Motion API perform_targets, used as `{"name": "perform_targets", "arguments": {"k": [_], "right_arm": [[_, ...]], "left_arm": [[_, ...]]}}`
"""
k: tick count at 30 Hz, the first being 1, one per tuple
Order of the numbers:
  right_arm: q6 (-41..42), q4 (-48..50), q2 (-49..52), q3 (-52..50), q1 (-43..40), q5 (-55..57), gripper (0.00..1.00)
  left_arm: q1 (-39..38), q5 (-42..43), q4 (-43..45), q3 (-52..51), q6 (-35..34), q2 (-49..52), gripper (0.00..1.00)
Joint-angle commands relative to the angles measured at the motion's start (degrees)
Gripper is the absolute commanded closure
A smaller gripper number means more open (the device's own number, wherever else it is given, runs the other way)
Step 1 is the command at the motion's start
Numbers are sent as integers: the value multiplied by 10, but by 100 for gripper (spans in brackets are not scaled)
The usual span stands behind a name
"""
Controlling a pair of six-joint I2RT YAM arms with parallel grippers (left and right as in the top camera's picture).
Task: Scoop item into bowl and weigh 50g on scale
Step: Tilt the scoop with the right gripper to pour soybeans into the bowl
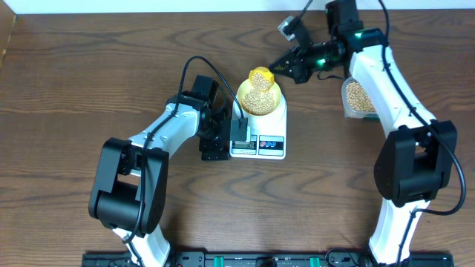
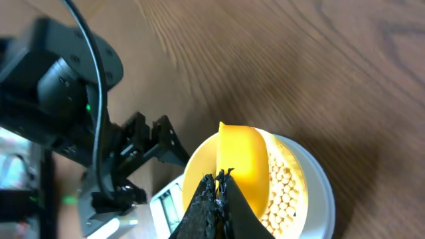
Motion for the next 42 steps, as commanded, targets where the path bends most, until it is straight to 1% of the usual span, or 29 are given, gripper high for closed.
{"name": "perform_targets", "arguments": {"k": [1, 4, 6, 42], "right_arm": [[-62, -1, -7, 0, 17, 42, 99], [-72, 0, -7, 0, 28, 88, 99], [-72, 0, -7, 0, 31, 99, 99], [-73, 20, -7, 0, 45, 103, 99]], "left_arm": [[0, -1, -1, -7, -5, 3, 2], [0, -1, -1, -7, -5, 3, 2], [0, -1, -1, -7, -5, 3, 2], [0, -1, -1, -7, -5, 3, 3]]}}
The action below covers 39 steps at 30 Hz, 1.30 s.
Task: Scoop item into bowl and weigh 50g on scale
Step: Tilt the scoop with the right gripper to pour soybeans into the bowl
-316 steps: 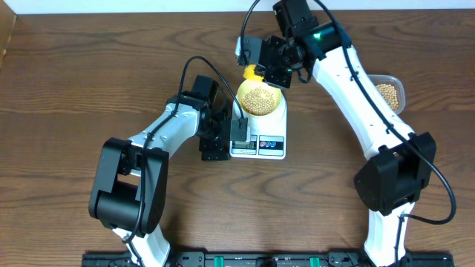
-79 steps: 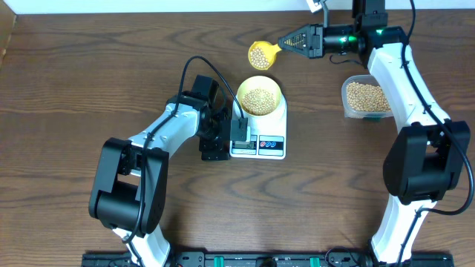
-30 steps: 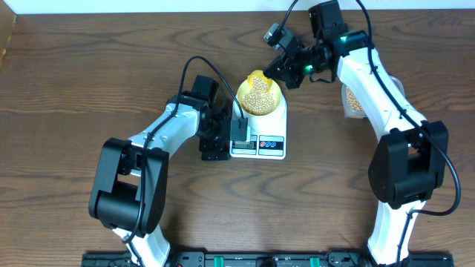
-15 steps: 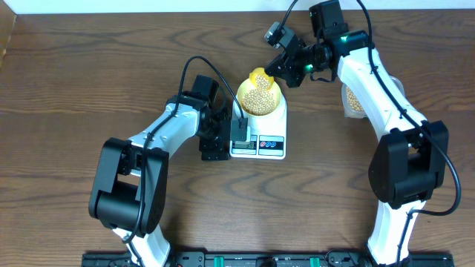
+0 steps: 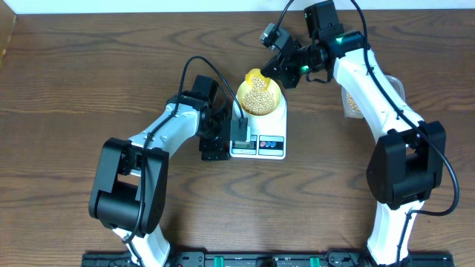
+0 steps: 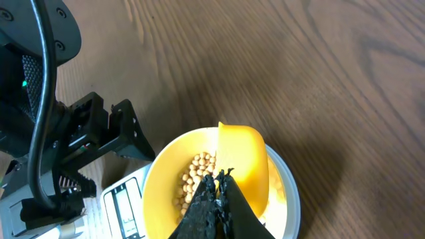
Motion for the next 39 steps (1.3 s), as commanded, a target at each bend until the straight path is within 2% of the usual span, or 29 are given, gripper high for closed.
{"name": "perform_targets", "arguments": {"k": [1, 7, 10, 22, 25, 39], "right_arm": [[-8, 2, -7, 0, 3, -6, 99], [-9, -5, -7, 0, 4, -6, 99], [-47, -19, -7, 0, 6, -5, 99], [-55, 5, -7, 0, 11, 5, 99], [-80, -4, -7, 0, 12, -8, 99], [-65, 14, -7, 1, 15, -10, 99]], "left_arm": [[0, -1, -1, -7, -5, 3, 3], [0, -1, -1, -7, -5, 3, 2], [0, -1, -1, -7, -5, 3, 2], [0, -1, -1, -7, -5, 3, 3], [0, -1, -1, -7, -5, 3, 3], [0, -1, -1, -7, -5, 3, 2]]}}
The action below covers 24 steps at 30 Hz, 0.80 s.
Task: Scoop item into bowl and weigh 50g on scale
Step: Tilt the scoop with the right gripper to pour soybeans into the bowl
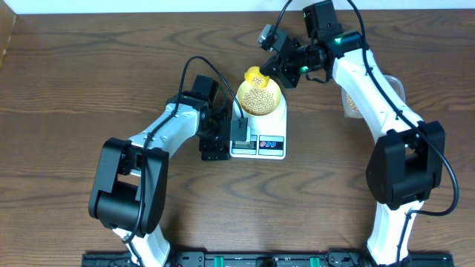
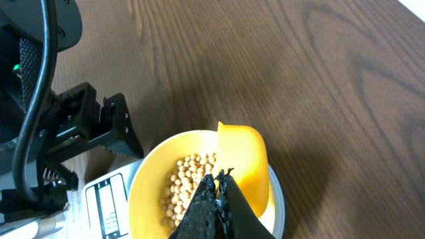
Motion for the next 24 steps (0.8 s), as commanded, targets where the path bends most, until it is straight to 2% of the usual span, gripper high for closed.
{"name": "perform_targets", "arguments": {"k": [1, 24], "right_arm": [[-9, 3, -7, 1, 12, -17, 99], [20, 19, -9, 1, 14, -13, 99]], "left_arm": [[0, -1, -1, -7, -5, 3, 2], [0, -1, -1, -7, -5, 3, 2]]}}
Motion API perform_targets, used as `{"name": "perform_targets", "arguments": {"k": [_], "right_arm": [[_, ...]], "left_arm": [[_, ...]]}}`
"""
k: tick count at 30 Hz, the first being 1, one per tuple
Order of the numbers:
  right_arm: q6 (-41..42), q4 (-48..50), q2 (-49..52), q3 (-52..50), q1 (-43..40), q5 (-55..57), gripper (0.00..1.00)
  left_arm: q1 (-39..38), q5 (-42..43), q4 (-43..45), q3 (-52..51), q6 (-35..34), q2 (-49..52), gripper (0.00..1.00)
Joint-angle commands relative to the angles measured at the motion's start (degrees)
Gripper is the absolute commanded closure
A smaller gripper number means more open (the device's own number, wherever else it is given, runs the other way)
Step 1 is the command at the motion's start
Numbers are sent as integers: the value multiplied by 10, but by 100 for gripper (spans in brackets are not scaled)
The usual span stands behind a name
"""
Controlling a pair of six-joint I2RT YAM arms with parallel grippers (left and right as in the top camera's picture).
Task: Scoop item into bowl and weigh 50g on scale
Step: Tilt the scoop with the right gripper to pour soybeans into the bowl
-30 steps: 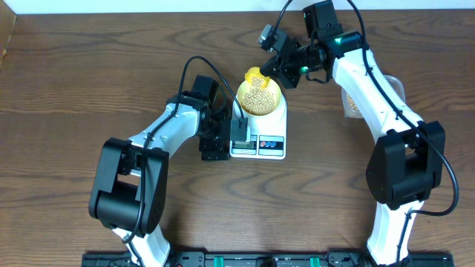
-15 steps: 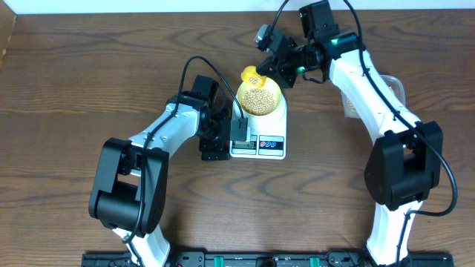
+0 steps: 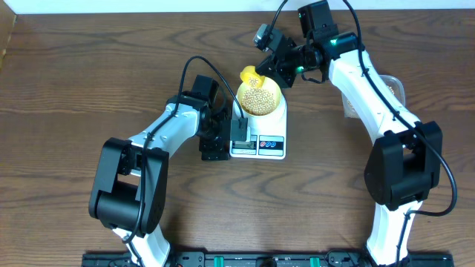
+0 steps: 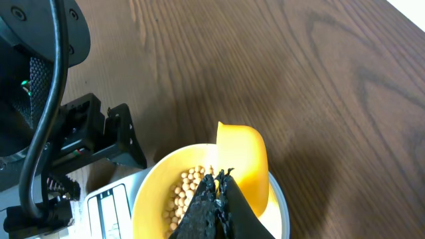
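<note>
A yellow bowl (image 3: 260, 97) holding pale beans (image 4: 188, 188) stands on the white scale (image 3: 259, 141). My right gripper (image 3: 272, 69) is shut on the handle of a yellow scoop (image 4: 243, 161), which hangs over the bowl's far rim (image 4: 154, 180). The scoop (image 3: 251, 76) shows its outer side, so its inside is hidden. My left gripper (image 3: 213, 144) lies on the table against the scale's left side, open with nothing between its fingers (image 4: 123, 130).
A clear tub of beans (image 3: 355, 104) stands right of the scale, partly hidden by my right arm. A black cable (image 3: 210, 68) loops from the left wrist over the scale's edge. The scale's display and buttons (image 3: 269, 140) face the front.
My right gripper has drawn slightly up and back from the bowl, so the scoop sits a little further over the far rim. The left arm, bowl and scale have not moved.
At first the scoop was low over the beans in the bowl, with my right arm reaching in from the tub's side. Then the gripper stood behind the bowl with the scoop over its far rim. It has since stayed there, drifting slightly back and left.
</note>
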Motion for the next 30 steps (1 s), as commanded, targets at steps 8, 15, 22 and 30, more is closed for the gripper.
{"name": "perform_targets", "arguments": {"k": [8, 15, 22, 30], "right_arm": [[-9, 7, -9, 1, 3, -17, 99], [-21, 1, -9, 1, 2, -29, 99], [-14, -6, -9, 1, 3, -29, 99], [-14, -5, -9, 1, 2, -25, 99]], "left_arm": [[0, -1, -1, -7, -5, 3, 3], [0, -1, -1, -7, -5, 3, 2], [0, -1, -1, -7, -5, 3, 2], [0, -1, -1, -7, -5, 3, 2]]}}
